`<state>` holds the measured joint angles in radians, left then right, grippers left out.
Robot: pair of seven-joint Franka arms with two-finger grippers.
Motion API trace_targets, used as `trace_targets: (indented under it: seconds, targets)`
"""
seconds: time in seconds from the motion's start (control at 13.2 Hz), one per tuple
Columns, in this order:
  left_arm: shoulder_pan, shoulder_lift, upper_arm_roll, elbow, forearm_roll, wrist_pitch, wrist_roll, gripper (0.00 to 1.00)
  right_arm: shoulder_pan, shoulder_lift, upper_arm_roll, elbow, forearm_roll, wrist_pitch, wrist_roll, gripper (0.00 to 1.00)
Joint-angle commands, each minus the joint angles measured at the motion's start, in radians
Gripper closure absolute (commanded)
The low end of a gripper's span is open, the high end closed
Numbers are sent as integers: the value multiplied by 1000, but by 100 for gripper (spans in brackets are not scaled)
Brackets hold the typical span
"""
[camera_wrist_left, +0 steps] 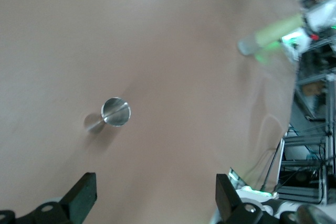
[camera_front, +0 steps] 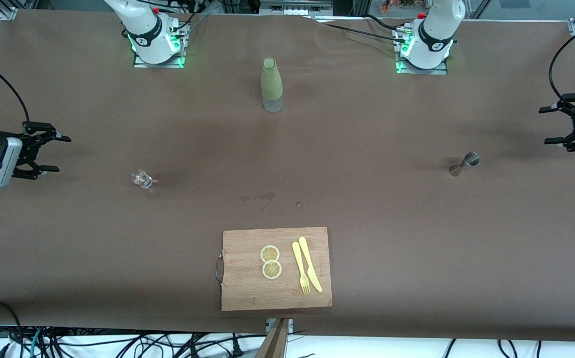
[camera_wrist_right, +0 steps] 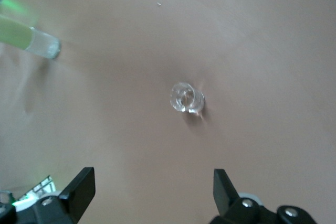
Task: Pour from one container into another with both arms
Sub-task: 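Grasp the glass beaker with the right gripper while the left gripper grasps the jigger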
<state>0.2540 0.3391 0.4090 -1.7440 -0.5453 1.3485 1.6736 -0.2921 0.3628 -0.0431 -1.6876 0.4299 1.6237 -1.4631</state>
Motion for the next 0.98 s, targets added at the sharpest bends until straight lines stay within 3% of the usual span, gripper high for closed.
trace_targets:
  seconds: [0.0, 0.23, 0.53, 0.68, 0.91]
  targets:
    - [53, 112, 19, -9, -97, -6, 336, 0, -48, 89, 9, 16, 119, -4, -242, 0]
    - [96, 243, 22, -28, -215, -31, 628, 0, -87, 204, 8, 9, 254, 2, -553, 0]
    - [116, 461, 21, -20, -459, -61, 1010, 0, -102, 362, 8, 8, 416, 22, -891, 0]
    - [119, 511, 13, -14, -522, -61, 1087, 0, -95, 435, 12, 8, 490, 19, -997, 0]
    - [126, 599, -19, -9, -626, -71, 1213, 0, -70, 485, 19, 8, 530, 16, -1094, 0]
